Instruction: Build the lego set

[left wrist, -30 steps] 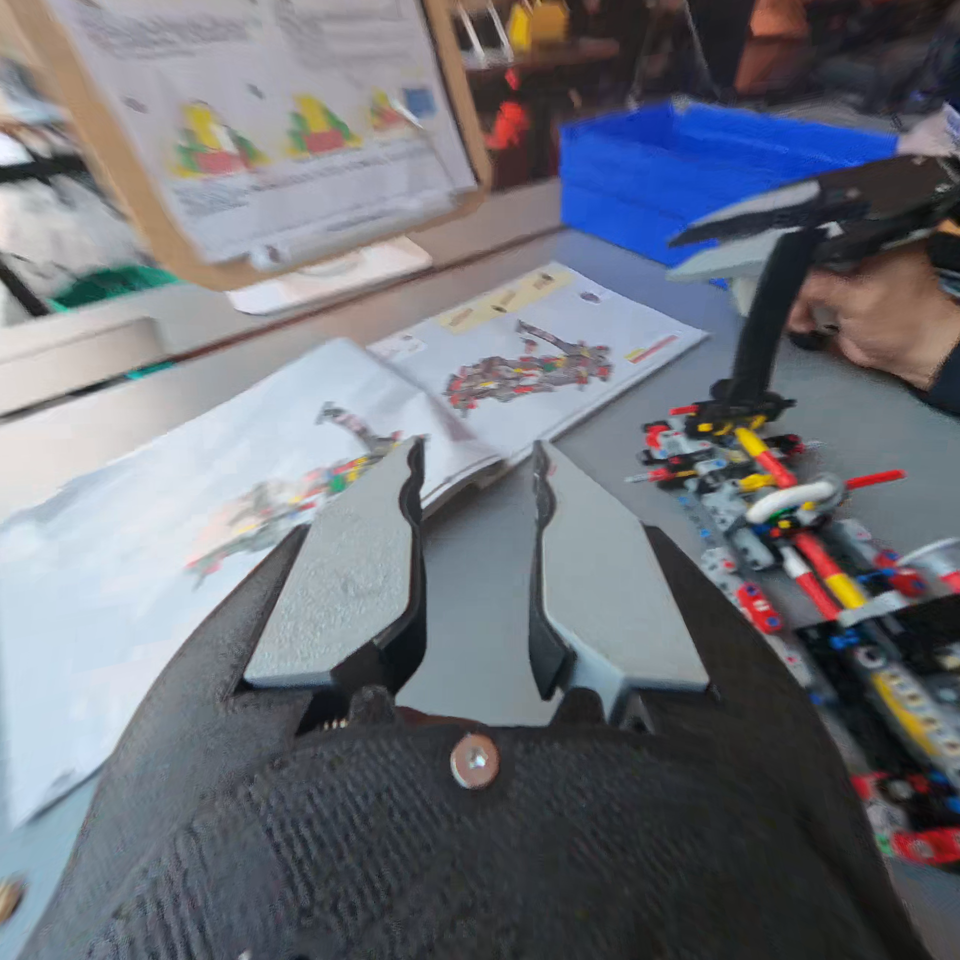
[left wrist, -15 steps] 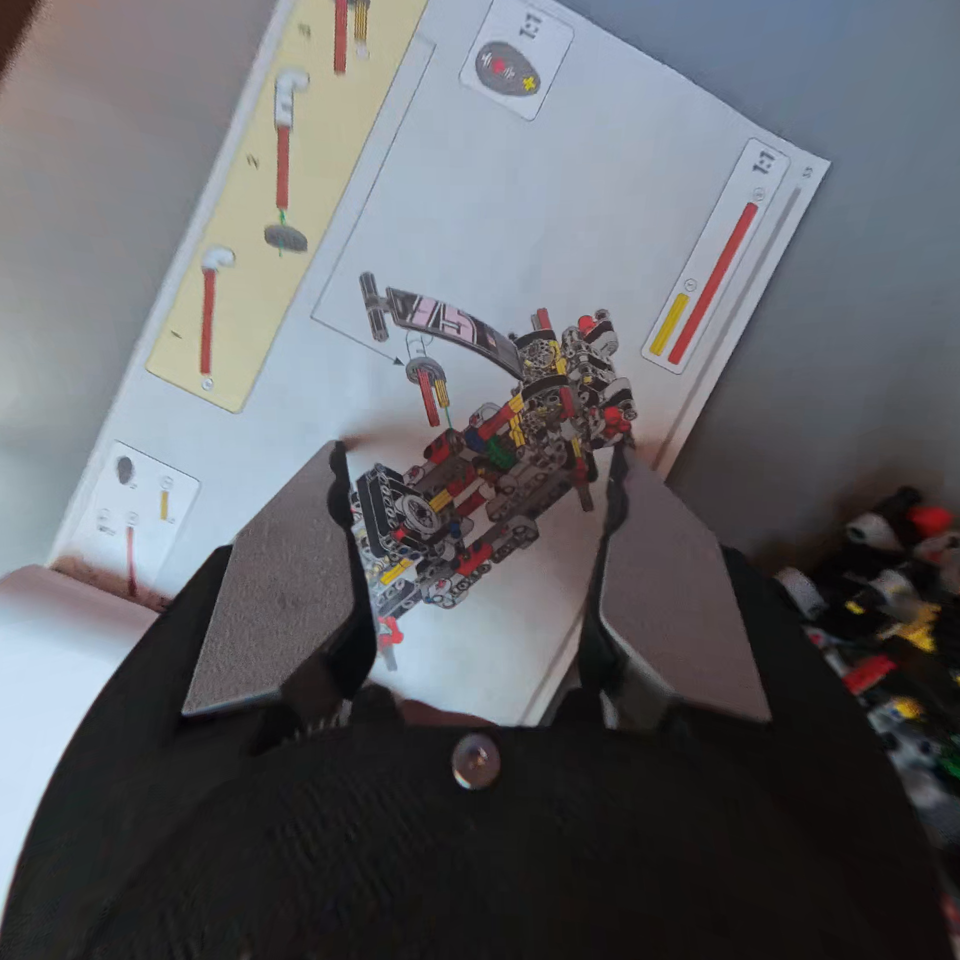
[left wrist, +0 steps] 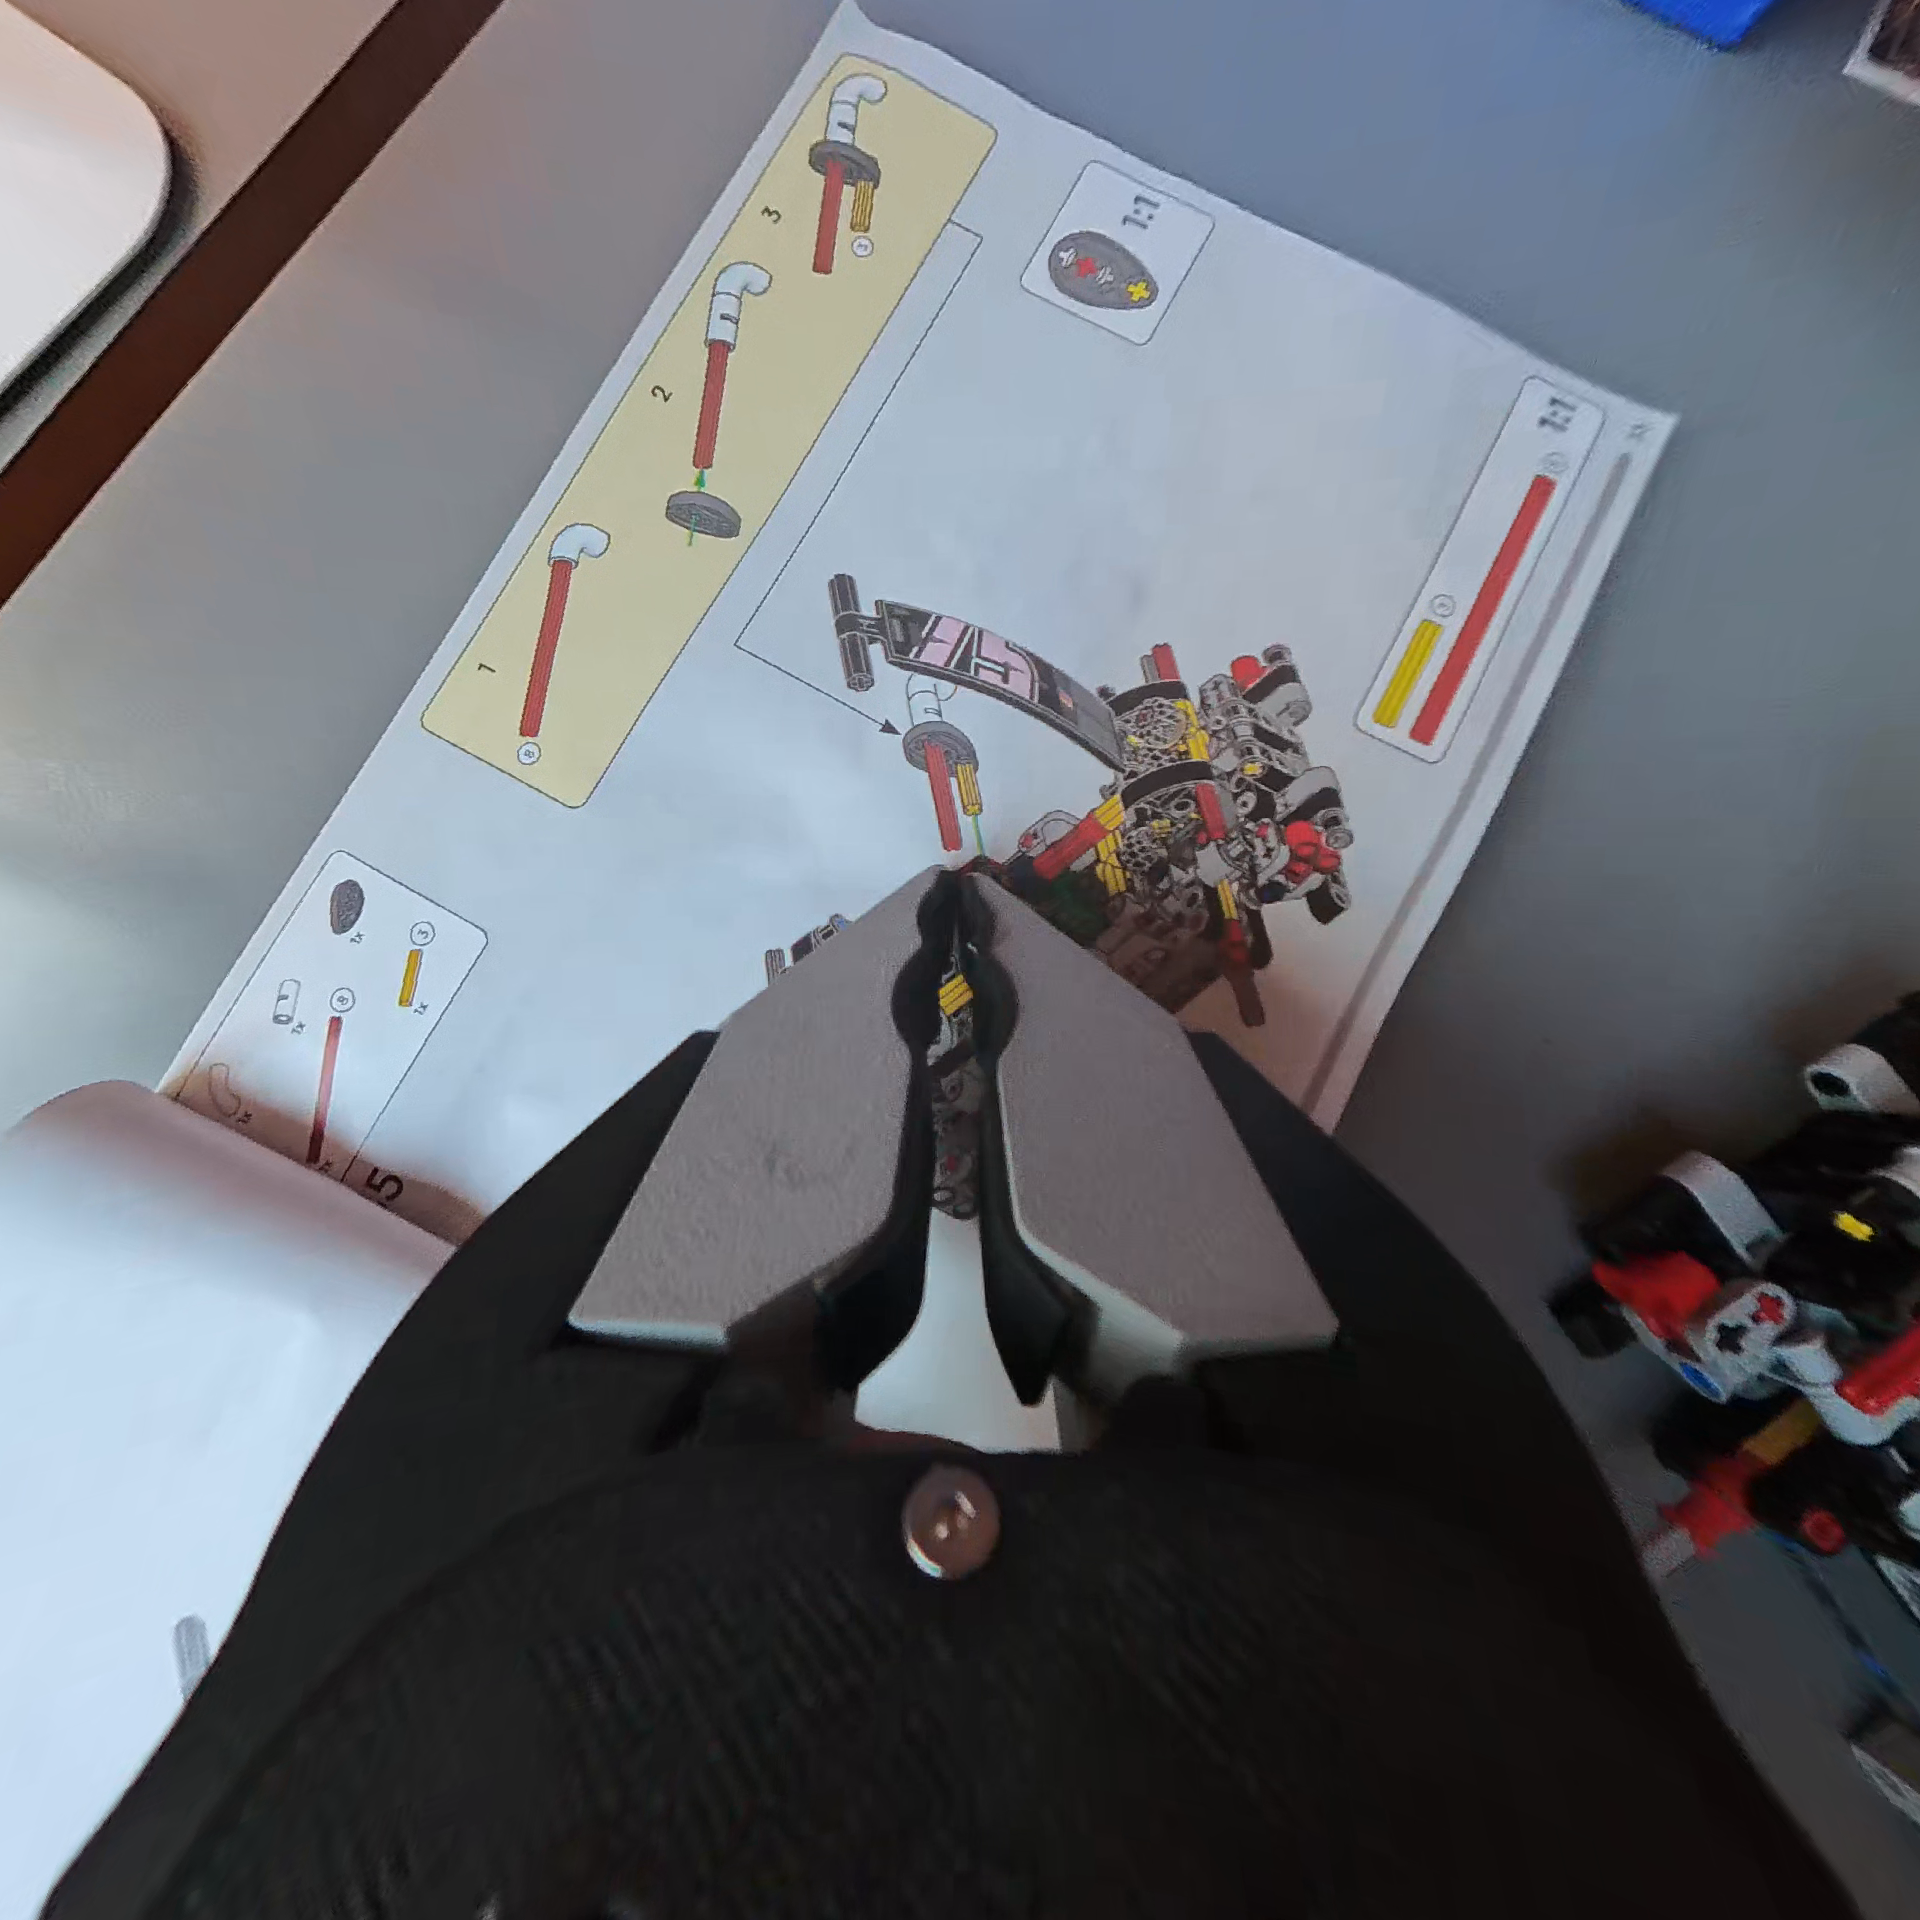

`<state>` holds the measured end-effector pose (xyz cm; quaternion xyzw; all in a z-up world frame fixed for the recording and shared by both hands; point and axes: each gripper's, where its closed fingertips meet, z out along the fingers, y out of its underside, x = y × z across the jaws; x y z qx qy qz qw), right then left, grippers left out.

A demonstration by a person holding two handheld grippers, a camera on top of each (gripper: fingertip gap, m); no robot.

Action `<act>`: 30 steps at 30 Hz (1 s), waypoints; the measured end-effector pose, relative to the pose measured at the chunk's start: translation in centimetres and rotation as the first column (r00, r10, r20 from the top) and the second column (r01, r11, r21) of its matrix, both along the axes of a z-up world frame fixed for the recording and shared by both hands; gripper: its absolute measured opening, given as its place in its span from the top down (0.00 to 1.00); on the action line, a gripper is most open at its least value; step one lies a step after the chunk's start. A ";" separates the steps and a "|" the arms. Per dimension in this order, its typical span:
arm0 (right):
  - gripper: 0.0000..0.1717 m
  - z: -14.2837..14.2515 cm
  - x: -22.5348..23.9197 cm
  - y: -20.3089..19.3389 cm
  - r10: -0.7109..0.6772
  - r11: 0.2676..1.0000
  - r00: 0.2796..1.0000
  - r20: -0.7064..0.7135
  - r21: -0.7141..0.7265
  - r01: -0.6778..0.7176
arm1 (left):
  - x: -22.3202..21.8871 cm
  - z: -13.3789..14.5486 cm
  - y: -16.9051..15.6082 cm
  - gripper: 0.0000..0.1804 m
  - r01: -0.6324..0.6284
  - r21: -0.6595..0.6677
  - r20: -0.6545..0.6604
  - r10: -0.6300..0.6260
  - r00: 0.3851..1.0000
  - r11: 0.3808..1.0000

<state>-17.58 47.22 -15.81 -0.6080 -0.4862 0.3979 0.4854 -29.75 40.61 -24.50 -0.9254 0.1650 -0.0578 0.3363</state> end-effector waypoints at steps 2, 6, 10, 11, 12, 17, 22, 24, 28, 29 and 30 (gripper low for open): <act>0.79 -0.9 -0.5 -0.6 0.027 1.000 0.998 0.053 0.001 -0.027 | 0.0 0.0 0.0 1.00 0.004 -0.003 -0.044 -0.004 0.999 1.000; 0.71 -3.4 -1.2 -1.9 0.095 0.995 0.975 0.201 -0.048 -0.087 | 0.0 0.0 0.0 1.00 -0.013 -0.024 -0.039 0.012 0.999 1.000; 0.70 -4.3 -1.5 -1.9 0.053 0.999 0.964 0.259 -0.015 -0.051 | 2.8 3.0 1.1 0.64 -0.018 0.008 0.166 0.016 0.986 1.000; 0.70 -4.0 -1.6 -1.9 0.050 0.999 0.969 0.243 -0.013 -0.048 | 3.7 3.8 1.6 0.63 -0.008 0.014 0.207 0.005 0.978 1.000; 0.70 -3.8 -1.6 -1.9 0.047 0.999 0.972 0.231 -0.013 -0.045 | 4.3 3.8 1.9 0.61 0.023 0.000 0.197 -0.023 0.980 1.000; 0.71 -3.9 -1.3 -1.6 0.043 0.999 0.974 0.223 -0.027 -0.037 | 3.3 -0.4 1.9 0.41 0.072 -0.146 -0.049 -0.080 0.996 0.987; 0.72 -3.6 -1.2 -1.3 0.046 0.997 0.980 0.193 -0.065 -0.034 | 3.0 -0.2 1.7 0.64 0.057 -0.071 -0.020 -0.058 0.998 0.996; 0.72 -3.9 -1.3 -1.4 0.051 0.997 0.978 0.203 -0.066 -0.038 | 2.8 -0.1 1.6 0.74 0.051 -0.041 -0.007 -0.051 0.999 0.998; 0.72 -4.4 -1.6 -2.0 0.073 0.996 0.970 0.232 -0.063 -0.059 | 2.6 -0.1 1.8 1.00 0.047 0.009 -0.009 -0.047 0.999 0.999; 0.73 -4.5 -1.6 -2.1 0.079 0.996 0.968 0.239 -0.062 -0.066 | 2.6 -0.1 1.8 1.00 0.046 0.022 -0.017 -0.046 0.999 0.999; 0.73 -4.6 -1.6 -2.2 0.086 0.995 0.965 0.246 -0.063 -0.073 | 2.6 -0.1 1.8 1.00 0.036 0.023 -0.019 -0.036 0.999 0.999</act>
